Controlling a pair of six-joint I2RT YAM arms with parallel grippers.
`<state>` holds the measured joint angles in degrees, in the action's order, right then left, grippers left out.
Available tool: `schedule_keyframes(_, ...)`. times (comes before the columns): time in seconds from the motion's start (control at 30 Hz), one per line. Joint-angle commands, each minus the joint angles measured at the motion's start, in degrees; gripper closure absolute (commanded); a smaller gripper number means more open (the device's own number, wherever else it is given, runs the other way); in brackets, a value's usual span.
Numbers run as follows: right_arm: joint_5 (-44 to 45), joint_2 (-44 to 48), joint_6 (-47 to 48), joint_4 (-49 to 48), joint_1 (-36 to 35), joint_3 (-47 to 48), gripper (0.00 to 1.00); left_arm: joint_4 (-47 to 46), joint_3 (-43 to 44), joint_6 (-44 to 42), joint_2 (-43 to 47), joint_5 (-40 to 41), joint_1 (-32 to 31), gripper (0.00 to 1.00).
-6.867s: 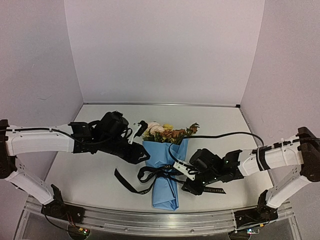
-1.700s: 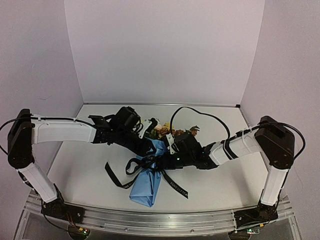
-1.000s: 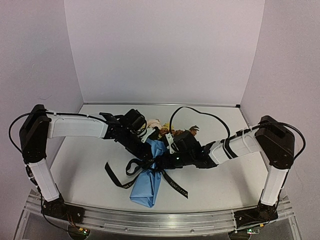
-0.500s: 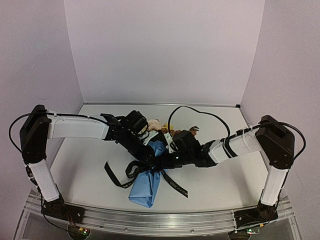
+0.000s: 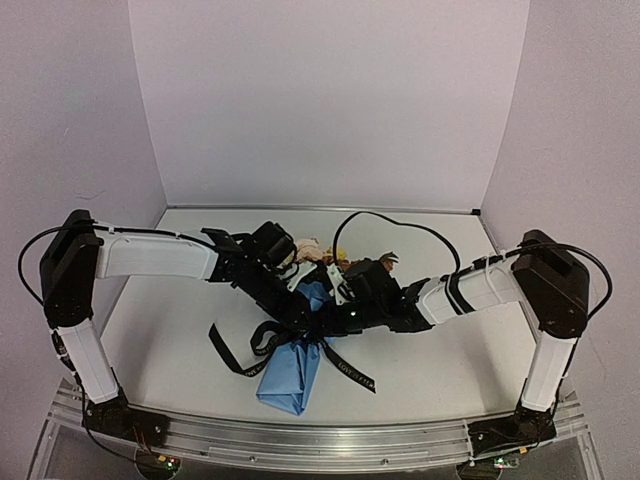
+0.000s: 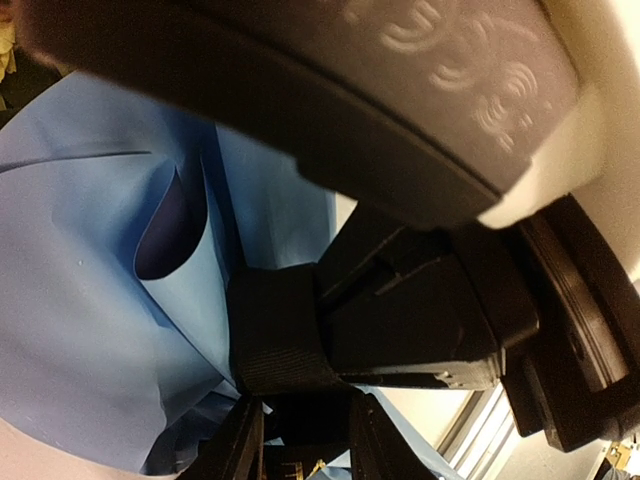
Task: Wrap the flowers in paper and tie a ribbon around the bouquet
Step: Cross the half-tied ribbon over the folded bouquet.
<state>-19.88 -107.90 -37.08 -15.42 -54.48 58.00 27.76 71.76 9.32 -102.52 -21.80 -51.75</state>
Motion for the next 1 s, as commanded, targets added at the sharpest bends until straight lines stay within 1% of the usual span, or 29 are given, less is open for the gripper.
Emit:
schedule_keyframes(0.0,-0.8,1.0,0.5,-1.7,-0.2,1.5,1.00,-3.4,-1.1,0.8,-0.1,1.7,-0.1,0.68)
schedule_keyframes(0.17,-2.0,1.3,-0.7,-3.4,-0.2,1.4,1.00,-4.7,-2.3,1.2,0.0,3.2,-0.1,0.69)
schedule_keyframes(0.23,-2.2,1.4,-1.0,-3.9,-0.2,1.5,1.00,-5.1,-2.6,1.4,0.0,3.2,-0.1,0.73)
schedule_keyframes(0.4,-1.4,1.9,-1.7,-3.6,-0.2,1.0,0.98,-7.0,-3.4,2.1,1.2,3.0,-0.1,0.96)
schedule_keyframes(0.43,-1.0,2.2,-1.9,-3.4,-0.2,0.7,0.97,-7.6,-3.8,2.3,1.6,2.8,-0.1,0.99)
schedule_keyframes(0.67,2.6,5.9,-3.2,-1.6,-0.2,-3.3,0.89,-12.7,-7.3,4.0,5.1,3.4,-0.7,1.00)
schedule_keyframes(0.77,2.6,7.7,-4.2,-1.3,-0.2,-4.7,0.84,-14.6,-8.5,4.9,6.7,5.8,-1.2,1.00)
schedule_keyframes(0.87,3.2,9.8,-5.0,-0.4,-0.2,-6.1,0.77,-15.2,-9.1,4.9,7.7,9.7,-2.4,1.00)
schedule_keyframes(0.97,3.5,11.4,-7.1,0.3,-0.2,-7.1,0.74,-15.4,-9.3,4.4,8.2,13.1,-3.3,1.00)
